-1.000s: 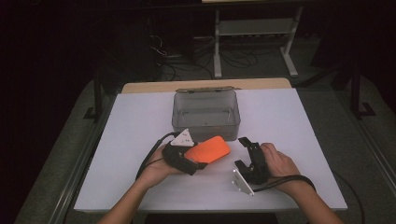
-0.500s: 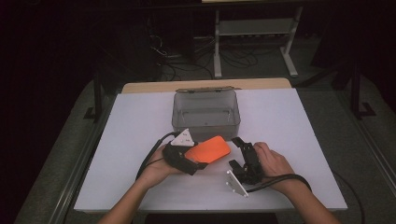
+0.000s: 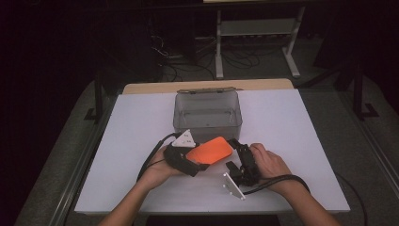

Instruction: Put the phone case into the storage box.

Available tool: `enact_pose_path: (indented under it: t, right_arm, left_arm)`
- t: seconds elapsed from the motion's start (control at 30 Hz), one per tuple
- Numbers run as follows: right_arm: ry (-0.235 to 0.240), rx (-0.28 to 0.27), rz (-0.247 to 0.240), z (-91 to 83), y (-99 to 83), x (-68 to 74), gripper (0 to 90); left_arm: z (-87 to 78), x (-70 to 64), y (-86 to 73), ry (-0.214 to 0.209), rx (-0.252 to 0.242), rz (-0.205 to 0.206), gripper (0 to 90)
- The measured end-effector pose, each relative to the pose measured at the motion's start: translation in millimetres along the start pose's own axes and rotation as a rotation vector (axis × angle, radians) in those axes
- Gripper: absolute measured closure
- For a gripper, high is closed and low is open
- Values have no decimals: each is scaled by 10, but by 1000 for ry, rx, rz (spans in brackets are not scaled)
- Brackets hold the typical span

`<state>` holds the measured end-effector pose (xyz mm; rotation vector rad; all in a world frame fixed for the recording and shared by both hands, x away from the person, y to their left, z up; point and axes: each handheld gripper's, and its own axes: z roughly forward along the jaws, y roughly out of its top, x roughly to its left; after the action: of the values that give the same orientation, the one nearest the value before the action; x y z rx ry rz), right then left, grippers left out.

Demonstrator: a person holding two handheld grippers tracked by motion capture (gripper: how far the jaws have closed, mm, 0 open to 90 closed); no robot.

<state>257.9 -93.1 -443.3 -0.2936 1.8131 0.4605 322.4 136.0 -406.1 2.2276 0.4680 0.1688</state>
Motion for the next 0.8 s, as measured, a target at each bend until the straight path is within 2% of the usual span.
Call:
enact_pose_path:
  t: [0.8]
  right_arm:
    - [-25, -47, -36, 103, 213, 1, 0]
  left_arm:
    - [0, -2, 14, 0, -5, 5, 154]
